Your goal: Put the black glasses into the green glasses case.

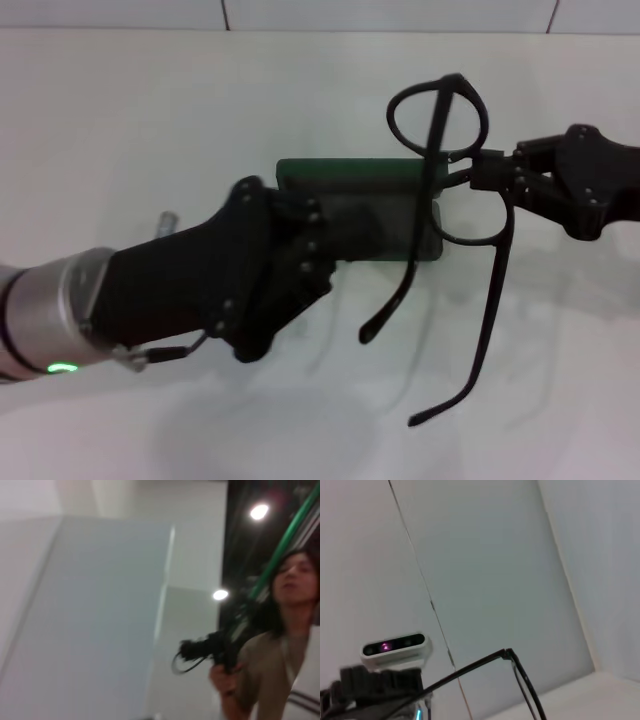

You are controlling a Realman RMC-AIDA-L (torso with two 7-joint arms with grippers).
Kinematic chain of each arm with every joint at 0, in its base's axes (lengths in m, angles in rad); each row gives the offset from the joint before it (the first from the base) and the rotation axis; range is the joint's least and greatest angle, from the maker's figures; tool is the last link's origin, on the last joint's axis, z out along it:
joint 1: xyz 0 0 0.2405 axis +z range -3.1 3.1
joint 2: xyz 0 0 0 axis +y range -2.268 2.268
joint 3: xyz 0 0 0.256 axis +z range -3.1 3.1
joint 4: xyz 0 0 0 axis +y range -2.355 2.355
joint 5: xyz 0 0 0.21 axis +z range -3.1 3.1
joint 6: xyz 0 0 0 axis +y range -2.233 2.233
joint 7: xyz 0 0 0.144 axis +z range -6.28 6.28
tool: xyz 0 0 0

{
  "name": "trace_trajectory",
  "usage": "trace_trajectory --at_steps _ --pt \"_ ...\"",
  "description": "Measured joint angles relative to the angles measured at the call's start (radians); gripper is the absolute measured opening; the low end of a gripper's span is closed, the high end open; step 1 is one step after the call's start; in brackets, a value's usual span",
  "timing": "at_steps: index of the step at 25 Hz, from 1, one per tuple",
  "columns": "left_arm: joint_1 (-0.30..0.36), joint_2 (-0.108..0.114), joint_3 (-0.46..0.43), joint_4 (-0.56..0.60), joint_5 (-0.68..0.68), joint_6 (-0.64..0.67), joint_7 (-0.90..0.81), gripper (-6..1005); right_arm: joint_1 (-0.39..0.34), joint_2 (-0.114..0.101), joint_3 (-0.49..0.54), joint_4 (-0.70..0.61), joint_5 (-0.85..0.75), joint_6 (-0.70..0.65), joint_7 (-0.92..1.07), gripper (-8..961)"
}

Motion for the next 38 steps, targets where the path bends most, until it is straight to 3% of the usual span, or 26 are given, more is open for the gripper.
trace_trajectory --at_steps 3,5,15,38 --pt "-0.035 0.0 0.123 0.0 -0.106 -0.001 0.013 153 0.015 0.0 0.01 0.066 0.007 -0.019 -0.04 37" --pt "-0.052 -0.001 0.162 0.0 -0.131 -0.002 0.018 15 0.024 0.0 0.005 0.085 0.006 -0.021 -0.053 37" --pt "-0.071 -0.002 0.173 -0.057 -0.142 -0.078 0.022 15 0.08 0.008 0.001 0.138 0.027 -0.062 -0.093 37" --pt "-0.067 -0.012 0.235 -0.075 -0.209 -0.246 0.046 15 0.106 0.011 -0.015 0.205 0.057 -0.108 -0.113 36"
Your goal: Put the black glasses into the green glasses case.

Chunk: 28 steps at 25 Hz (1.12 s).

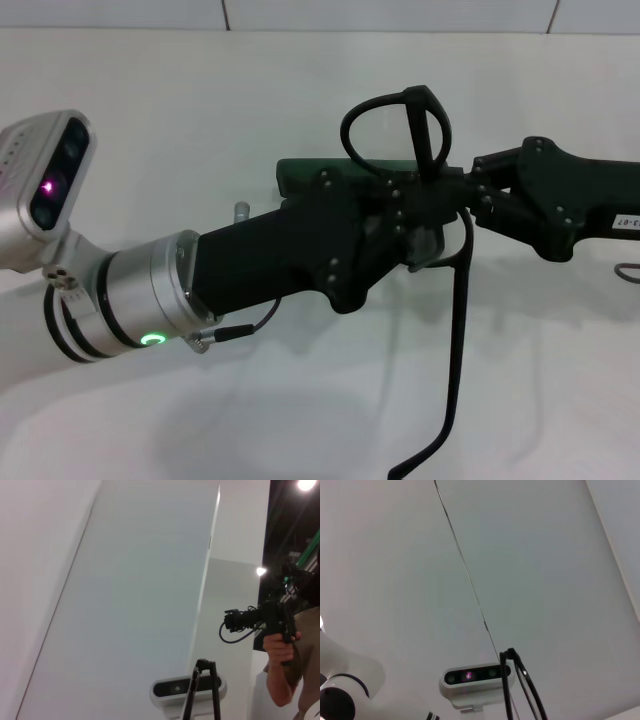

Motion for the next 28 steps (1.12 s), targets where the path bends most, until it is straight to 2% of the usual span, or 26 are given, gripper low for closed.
trace_trajectory --at_steps 4,11,16,17,19,21,24,28 --pt "0.001 0.0 0.0 0.0 -0.001 -0.005 0.0 15 -0.001 -0.003 0.011 0.0 0.0 0.002 -0.002 36" --pt "0.003 0.007 0.003 0.0 -0.01 0.03 0.002 15 -0.015 -0.009 0.098 -0.003 0.0 -0.024 -0.013 36" --pt "0.021 0.015 -0.016 0.001 -0.009 0.077 0.002 15 -0.022 -0.015 0.322 -0.005 0.026 -0.205 -0.004 36" --pt "0.023 0.016 -0.017 0.004 -0.002 0.079 0.003 15 -0.019 -0.014 0.375 -0.003 0.059 -0.251 0.002 36" --pt "0.013 0.016 -0.009 0.014 0.043 0.089 0.004 15 -0.017 -0.012 0.417 0.001 0.142 -0.294 0.005 36" --pt "-0.01 0.016 0.001 0.033 0.114 0.106 0.009 15 -0.011 -0.006 0.402 0.012 0.221 -0.299 -0.006 36" --pt "-0.053 0.008 0.03 0.052 0.176 0.129 0.015 15 0.039 0.0 0.318 0.088 0.293 -0.276 -0.092 36" --pt "-0.068 0.002 0.121 0.054 0.054 0.14 0.044 15 0.131 0.003 0.205 0.276 0.311 -0.169 -0.279 36"
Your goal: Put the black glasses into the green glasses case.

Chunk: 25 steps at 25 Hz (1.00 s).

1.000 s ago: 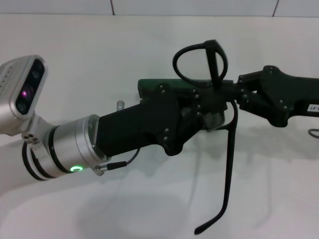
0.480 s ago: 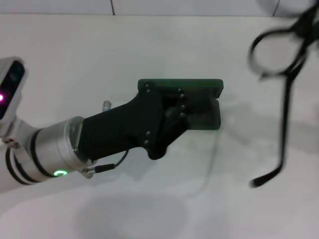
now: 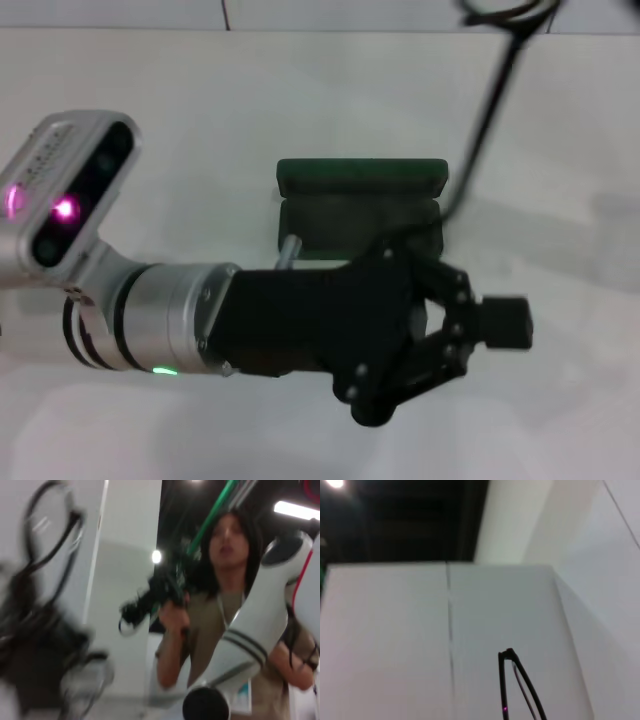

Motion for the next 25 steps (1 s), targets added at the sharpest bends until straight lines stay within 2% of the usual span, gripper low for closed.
trace_trajectory --at_steps 2,6,9,13,25 --pt "0.009 0.003 0.066 0.001 -0.117 0.02 0.03 15 0.023 0.001 -0.05 0.053 0.0 0.062 -0.073 36" --pt "0.038 0.005 0.099 0.007 -0.249 0.038 0.043 15 0.033 0.0 -0.175 0.085 0.001 0.164 -0.147 36" --pt "0.06 0.007 0.096 0.003 -0.297 0.037 0.027 15 0.03 0.0 -0.248 0.077 0.002 0.211 -0.157 36" --pt "0.067 0.007 0.093 -0.042 -0.367 0.023 -0.004 15 0.025 0.0 -0.281 0.074 0.002 0.232 -0.158 36" --pt "0.07 0.006 0.091 -0.112 -0.43 -0.036 -0.043 15 0.05 0.0 -0.396 0.071 0.004 0.267 -0.128 35"
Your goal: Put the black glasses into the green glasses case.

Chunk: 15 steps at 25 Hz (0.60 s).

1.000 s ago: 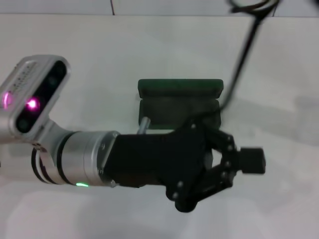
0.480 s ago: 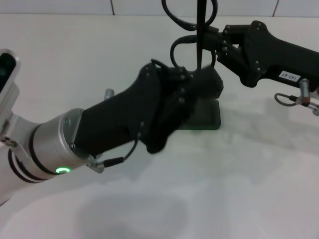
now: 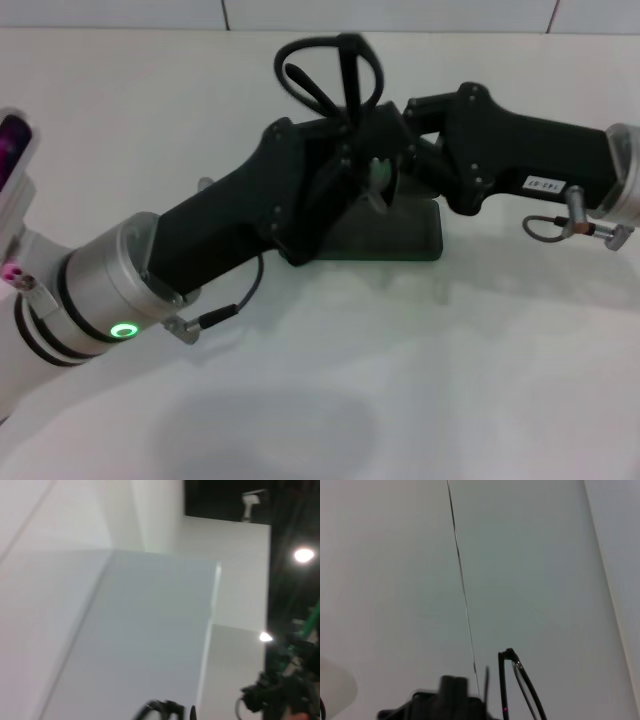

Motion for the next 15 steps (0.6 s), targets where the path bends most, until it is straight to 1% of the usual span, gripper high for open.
trace_trajectory --at_steps 7,15 --pt "0.001 0.001 0.0 -0.041 -0.033 -0.003 -0.008 15 0.0 0.0 -0.07 -0.032 0.001 0.043 0.029 35" --pt "0.008 0.004 0.007 -0.046 -0.023 -0.005 -0.009 15 -0.025 0.0 -0.063 -0.062 0.008 0.05 0.041 35"
